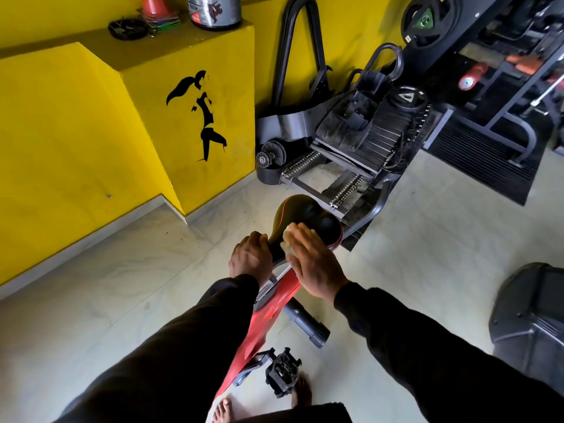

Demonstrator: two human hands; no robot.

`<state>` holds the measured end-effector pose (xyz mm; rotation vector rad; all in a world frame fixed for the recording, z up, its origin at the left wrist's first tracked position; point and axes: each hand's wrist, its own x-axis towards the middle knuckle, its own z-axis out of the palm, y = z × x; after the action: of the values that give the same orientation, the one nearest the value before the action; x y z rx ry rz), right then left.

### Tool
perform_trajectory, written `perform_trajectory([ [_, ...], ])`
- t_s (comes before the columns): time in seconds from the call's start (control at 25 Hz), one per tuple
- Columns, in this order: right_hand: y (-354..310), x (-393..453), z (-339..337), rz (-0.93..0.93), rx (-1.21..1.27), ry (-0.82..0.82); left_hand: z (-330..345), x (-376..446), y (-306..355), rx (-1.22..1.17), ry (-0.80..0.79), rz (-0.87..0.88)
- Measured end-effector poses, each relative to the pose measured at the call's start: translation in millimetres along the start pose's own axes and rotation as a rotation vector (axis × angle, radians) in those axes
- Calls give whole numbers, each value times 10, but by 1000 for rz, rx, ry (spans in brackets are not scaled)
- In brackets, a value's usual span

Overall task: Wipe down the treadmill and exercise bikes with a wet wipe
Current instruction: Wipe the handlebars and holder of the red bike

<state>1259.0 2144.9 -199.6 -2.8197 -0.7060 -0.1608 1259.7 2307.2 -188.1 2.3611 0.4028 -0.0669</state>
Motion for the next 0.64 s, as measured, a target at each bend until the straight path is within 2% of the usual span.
perform_trajectory([
  [0.08, -115, 249, -70, 191, 10, 38, 23, 32, -37, -82, -5, -4],
  [0.12, -236, 272, -69, 197, 11, 20, 30, 39, -67, -139, -9, -8],
  [0.24, -525, -5, 117, -113, 28, 37, -11, 16, -150, -338, 7, -70],
  [0.28, -510, -52, 107, -142, 50, 43, -27, -3, -178, -366, 1, -82],
  [0.44, -542, 207, -107, 183, -34, 138, -72, -72, -246, -326, -32, -118],
  [0.56, -800, -44, -23, 35, 29, 243, -98, -83, -311, -330, -53, -91],
  [0.64, -848, -202, 27, 65, 203, 312, -125, -68, -342, -335, -60, -95],
])
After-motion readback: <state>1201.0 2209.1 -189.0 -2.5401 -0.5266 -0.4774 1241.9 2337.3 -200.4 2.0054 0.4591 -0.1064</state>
